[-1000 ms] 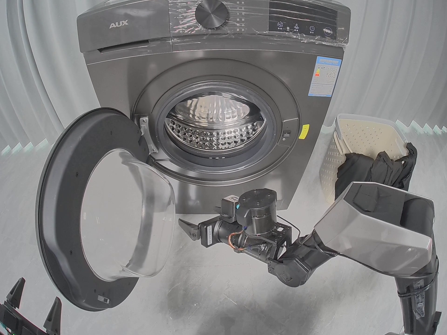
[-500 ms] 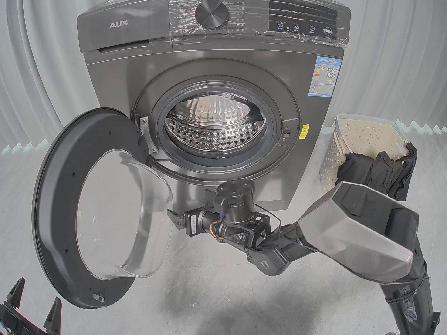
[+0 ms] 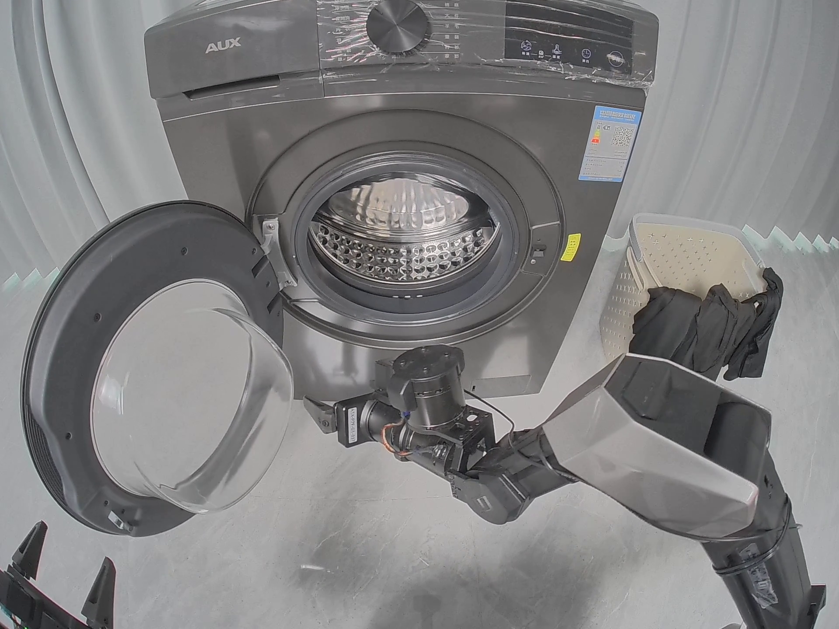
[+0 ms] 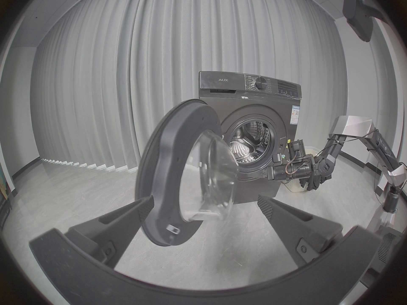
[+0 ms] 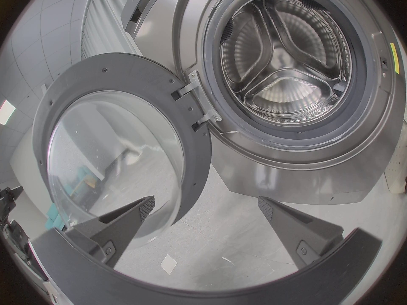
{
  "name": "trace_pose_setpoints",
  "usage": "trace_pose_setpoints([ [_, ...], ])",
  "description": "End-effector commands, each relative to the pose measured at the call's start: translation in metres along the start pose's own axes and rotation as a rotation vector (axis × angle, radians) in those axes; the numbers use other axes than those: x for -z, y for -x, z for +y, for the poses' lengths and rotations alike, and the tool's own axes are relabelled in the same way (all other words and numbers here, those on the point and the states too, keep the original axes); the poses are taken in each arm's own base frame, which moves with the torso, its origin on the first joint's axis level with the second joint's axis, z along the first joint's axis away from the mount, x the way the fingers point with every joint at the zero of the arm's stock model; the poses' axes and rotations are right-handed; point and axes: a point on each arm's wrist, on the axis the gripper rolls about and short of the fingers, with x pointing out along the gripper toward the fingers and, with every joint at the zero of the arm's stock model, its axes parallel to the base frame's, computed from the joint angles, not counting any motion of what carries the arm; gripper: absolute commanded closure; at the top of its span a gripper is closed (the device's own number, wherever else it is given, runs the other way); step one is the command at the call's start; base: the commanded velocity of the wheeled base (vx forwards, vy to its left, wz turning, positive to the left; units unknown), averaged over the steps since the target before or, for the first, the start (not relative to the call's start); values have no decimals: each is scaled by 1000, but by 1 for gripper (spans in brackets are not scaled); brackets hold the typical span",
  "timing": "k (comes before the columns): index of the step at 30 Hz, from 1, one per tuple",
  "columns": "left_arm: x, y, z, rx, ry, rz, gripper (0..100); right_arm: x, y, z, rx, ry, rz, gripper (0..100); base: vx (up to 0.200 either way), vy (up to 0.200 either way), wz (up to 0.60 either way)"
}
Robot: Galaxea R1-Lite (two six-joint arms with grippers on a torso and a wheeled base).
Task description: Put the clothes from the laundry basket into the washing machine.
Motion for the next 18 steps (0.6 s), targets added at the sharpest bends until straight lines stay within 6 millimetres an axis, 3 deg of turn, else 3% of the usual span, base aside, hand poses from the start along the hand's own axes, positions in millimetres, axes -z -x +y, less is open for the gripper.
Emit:
trace_pose_setpoints([
  [1, 5, 0, 0, 0, 0, -2, 0, -29, 28, -7, 37, -7, -24, 0, 0, 0, 0],
  [2, 5, 0, 0, 0, 0, -2, 0, -40, 41, -11, 77, -1, -36, 0, 0, 0, 0],
  [3, 5, 0, 0, 0, 0, -2, 0, -40, 41, -11, 77, -1, -36, 0, 0, 0, 0],
  [5, 5, 0, 0, 14, 11, 0, 0, -61, 77, -17, 106, 2, -51, 0, 0, 0, 0],
  [9, 5, 0, 0, 11, 9, 0, 0, -79, 136, -36, 164, 11, -73, 0, 0, 0, 0],
  [13, 5, 0, 0, 9, 6, 1, 0, -87, 204, -52, 227, 64, -107, 0, 0, 0, 0],
  [18, 5, 0, 0, 9, 6, 1, 0, -86, 269, -58, 262, 98, -183, 0, 0, 0, 0],
])
